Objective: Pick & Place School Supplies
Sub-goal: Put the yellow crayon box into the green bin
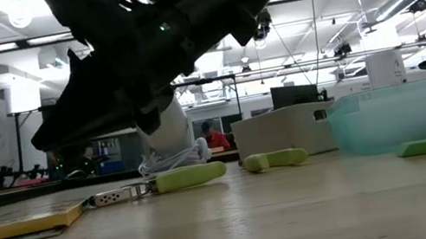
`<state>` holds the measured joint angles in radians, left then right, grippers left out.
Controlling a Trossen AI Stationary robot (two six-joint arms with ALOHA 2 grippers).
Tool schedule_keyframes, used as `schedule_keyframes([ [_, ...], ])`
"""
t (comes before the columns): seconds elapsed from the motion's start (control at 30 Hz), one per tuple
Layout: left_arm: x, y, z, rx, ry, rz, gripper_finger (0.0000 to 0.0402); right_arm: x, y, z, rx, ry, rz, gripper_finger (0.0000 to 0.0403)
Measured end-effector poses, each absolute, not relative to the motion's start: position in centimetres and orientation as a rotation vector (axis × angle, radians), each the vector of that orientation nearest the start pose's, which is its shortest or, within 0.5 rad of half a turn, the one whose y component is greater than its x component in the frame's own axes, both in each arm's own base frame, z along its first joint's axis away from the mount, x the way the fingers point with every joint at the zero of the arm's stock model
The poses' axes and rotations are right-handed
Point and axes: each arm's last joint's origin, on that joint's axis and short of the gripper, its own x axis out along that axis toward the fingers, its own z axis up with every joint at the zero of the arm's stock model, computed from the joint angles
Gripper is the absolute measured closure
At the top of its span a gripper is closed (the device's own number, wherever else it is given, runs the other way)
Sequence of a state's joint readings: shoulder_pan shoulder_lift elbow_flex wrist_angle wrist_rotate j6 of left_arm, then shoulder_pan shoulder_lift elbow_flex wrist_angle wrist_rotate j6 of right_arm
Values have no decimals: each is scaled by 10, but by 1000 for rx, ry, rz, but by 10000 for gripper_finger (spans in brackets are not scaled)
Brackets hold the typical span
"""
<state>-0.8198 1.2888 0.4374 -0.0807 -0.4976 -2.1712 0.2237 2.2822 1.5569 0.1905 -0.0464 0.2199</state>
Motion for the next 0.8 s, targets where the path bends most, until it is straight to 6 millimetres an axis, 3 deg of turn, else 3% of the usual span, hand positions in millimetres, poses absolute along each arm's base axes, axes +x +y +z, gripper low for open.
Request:
schedule_keyframes([
  [0.17, 159, -135, 136, -1488, 630, 604, 220, 483, 117, 134, 193, 474, 223, 369],
  [0.43, 167, -129, 133, -1481, 614, 635, 220, 472, 117, 125, 218, 486, 218, 369],
  [0.8, 189, -144, 125, -1458, 620, 642, 220, 457, 115, 126, 246, 449, 209, 369],
])
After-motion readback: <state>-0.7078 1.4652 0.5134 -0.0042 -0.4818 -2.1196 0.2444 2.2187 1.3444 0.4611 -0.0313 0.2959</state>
